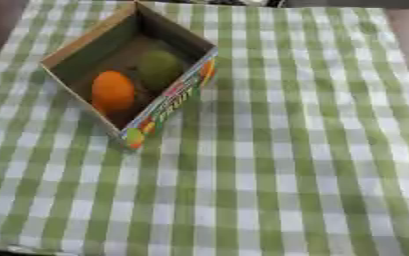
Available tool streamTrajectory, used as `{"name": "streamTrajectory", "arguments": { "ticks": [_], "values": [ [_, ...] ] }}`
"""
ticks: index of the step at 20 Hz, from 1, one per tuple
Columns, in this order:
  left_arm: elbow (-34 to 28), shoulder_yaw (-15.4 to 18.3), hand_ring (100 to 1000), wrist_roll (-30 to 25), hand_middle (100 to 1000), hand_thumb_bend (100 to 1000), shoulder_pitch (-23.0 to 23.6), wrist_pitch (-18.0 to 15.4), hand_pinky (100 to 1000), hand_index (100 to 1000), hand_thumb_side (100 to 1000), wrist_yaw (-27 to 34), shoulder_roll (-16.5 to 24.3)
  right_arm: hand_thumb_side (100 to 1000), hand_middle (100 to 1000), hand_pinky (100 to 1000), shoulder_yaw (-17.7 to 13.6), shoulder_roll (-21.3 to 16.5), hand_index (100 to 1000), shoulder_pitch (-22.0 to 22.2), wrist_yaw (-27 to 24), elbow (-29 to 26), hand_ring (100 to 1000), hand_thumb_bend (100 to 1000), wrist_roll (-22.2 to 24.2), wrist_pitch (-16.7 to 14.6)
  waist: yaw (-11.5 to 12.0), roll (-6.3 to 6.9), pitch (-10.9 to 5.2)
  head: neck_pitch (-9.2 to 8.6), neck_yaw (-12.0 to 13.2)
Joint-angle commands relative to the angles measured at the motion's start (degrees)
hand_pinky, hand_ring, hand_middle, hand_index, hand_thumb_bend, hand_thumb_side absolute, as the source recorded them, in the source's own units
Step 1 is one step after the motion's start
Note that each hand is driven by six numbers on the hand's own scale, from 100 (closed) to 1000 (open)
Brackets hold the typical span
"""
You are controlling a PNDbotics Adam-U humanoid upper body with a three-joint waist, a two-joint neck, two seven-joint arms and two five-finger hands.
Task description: Pick up objects on the table and place them in the box.
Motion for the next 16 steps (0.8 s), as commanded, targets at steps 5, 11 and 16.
{"name": "streamTrajectory", "arguments": {
  "ticks": [5,11,16],
  "values": [
    [-0.83,0.79,668,0.06,642,150,-0.64,-0.25,696,831,426,0.03,1.39,310,745,908,-1.06,-0.70,873,0.00,-1.23,-0.87,797,100,0.57,-0.18,-0.09,-0.11,-1.23,-0.58,0.11],
    [-0.83,0.80,668,0.04,642,151,-0.51,-0.24,696,830,425,-0.03,1.49,322,729,901,-1.01,-0.68,868,0.56,-2.20,-0.87,787,100,1.68,-0.28,-0.14,-0.22,-1.39,-0.51,0.13],
    [-0.83,0.82,668,0.06,642,151,-0.40,-0.25,696,830,424,-0.08,1.57,410,724,906,-1.23,-0.71,864,0.84,-2.90,-0.87,785,100,2.41,-0.25,-0.17,-0.24,-1.55,-0.44,0.15]
  ]
}}
